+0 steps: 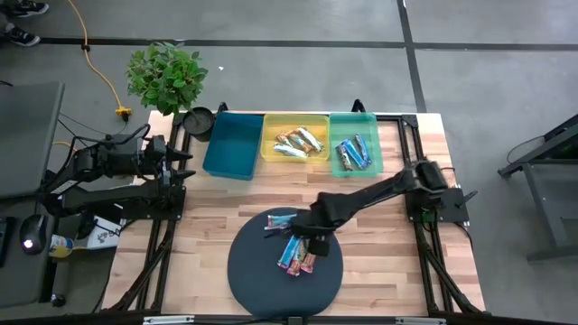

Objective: Pick and place Granola Bars by type
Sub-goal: Put the yellow granola bar into the yellow bin

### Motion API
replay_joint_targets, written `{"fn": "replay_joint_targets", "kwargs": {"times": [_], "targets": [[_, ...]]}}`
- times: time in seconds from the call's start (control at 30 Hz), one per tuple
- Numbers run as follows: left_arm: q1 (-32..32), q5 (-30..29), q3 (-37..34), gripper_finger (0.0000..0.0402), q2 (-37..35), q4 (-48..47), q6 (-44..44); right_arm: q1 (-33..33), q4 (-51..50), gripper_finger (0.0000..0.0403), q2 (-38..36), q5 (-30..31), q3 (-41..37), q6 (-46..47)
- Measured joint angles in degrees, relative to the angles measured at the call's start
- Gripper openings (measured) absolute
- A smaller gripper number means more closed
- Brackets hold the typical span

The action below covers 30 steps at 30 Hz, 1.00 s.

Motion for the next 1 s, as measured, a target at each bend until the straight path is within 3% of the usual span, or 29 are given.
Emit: {"fn": "replay_joint_targets", "kwargs": {"times": [0.23, 0.37, 0.63, 0.8, 1.0], "targets": [[0.0, 0.0, 0.0, 0.0273, 0.0, 0.1, 0.0, -0.2, 23.5, 0.0174, -18.1, 0.3, -23.0, 10.9], [0.0, -0.1, 0.0, 0.0273, 0.0, 0.1, 0.0, 0.0, 37.9, 0.0174, -22.4, -1.3, -29.3, 7.4], [0.0, -0.5, 0.0, 0.0273, 0.0, 0.1, 0.0, -0.9, 41.4, 0.0174, -16.6, -9.7, -29.6, -6.9], [0.0, -0.5, 0.0, 0.0273, 0.0, 0.1, 0.0, -2.1, 40.9, 0.0174, -11.4, -8.2, -25.8, -13.7], [0.0, -0.5, 0.0, 0.0273, 0.0, 0.1, -0.4, -4.5, 38.3, 0.0174, -8.1, -7.1, -23.0, -15.5]]}}
